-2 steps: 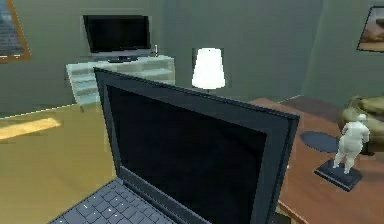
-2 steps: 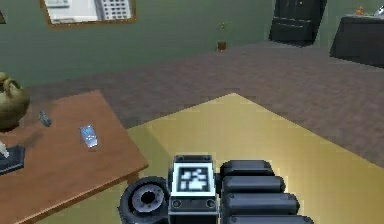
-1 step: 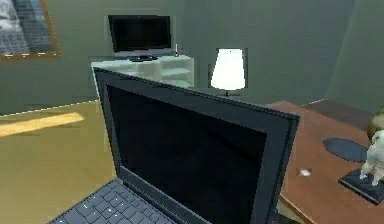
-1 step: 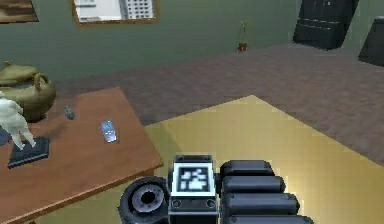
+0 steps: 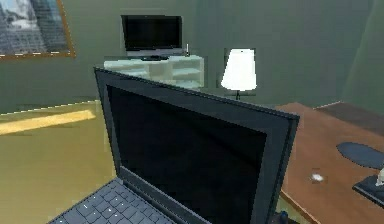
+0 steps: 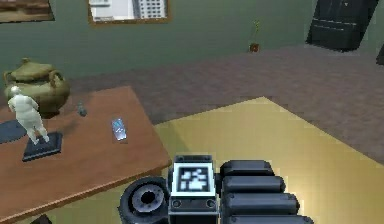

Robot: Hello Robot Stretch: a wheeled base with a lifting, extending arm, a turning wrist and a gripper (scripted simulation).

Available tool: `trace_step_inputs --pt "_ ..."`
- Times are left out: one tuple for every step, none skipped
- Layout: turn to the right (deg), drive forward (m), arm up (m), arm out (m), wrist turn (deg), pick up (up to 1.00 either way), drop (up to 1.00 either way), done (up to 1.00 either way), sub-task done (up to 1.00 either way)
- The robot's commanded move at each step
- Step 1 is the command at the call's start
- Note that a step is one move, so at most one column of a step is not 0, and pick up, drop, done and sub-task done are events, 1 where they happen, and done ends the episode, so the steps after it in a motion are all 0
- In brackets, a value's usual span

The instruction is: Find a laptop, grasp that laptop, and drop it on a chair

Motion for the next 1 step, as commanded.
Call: trace_step_inputs --pt "39.0 0.00 0.00 0.00 0.0 0.00 0.00 0.00 0.00"
